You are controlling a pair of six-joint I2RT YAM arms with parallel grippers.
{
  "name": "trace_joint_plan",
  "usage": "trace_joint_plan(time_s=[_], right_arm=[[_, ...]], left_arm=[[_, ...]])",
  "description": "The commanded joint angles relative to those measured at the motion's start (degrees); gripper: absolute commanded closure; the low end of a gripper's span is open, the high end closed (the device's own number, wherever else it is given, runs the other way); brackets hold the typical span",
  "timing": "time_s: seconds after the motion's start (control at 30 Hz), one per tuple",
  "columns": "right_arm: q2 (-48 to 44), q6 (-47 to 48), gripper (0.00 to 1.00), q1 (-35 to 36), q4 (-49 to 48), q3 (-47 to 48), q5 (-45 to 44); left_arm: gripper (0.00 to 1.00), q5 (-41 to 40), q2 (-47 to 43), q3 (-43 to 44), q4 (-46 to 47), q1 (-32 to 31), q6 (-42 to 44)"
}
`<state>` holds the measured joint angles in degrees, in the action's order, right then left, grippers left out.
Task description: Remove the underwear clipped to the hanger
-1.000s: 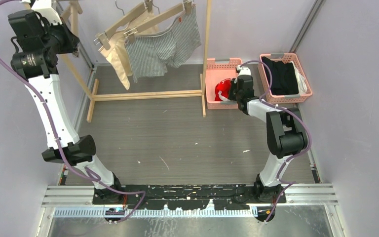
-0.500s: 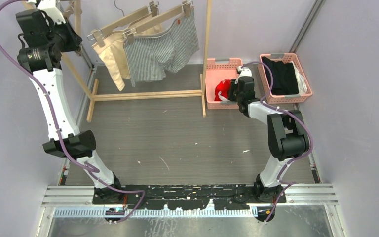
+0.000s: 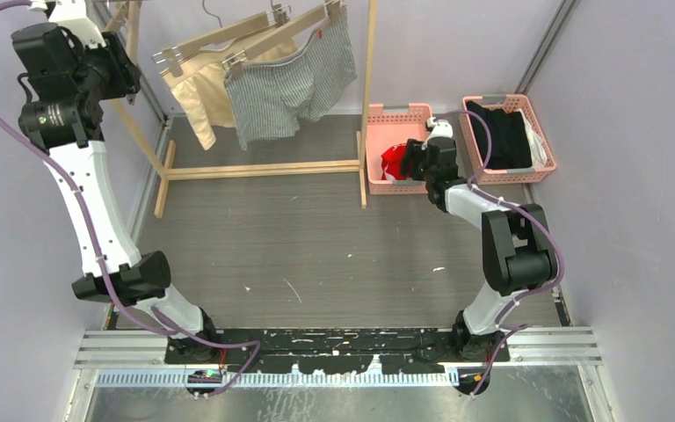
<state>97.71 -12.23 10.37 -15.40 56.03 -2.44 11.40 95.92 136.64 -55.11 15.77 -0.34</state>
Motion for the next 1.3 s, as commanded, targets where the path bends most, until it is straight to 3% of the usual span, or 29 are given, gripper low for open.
trace_joint_plan(time_s=[0.0,0.2,0.5,0.9,1.03,1.27], right_arm=[[-6.6,0.3,0.34,-0.2,-3.3,-0.9,-1.1],[-12.4,0.3,0.32,-0.1,-3.4,-3.0,-0.8],[-20.4,0.3,0.33,0.5,-1.1,-4.3,-0.2],[-29.1,2.1,0.36,5.6,4.0,-4.4,-3.6],[-30.7,2.8,0.36,8.5,5.8,-3.9,-6.3],[-34.5,1.9,0.37,10.7,7.9,-4.2,-6.9]], left_arm=[[0.52,-4.0,-6.3,-1.8,2.5,0.4,1.6],[0.46,-7.0,-9.7,-2.3,1.2,0.4,2.7],[0.48,-7.2,-15.8,-2.2,2.6,0.4,2.4],[0.54,16.7,-13.7,4.7,7.5,-0.1,-7.2],[0.55,16.8,-11.9,5.2,7.6,-3.4,-6.8],[0.53,9.4,-7.5,9.0,4.6,-9.6,-0.6]])
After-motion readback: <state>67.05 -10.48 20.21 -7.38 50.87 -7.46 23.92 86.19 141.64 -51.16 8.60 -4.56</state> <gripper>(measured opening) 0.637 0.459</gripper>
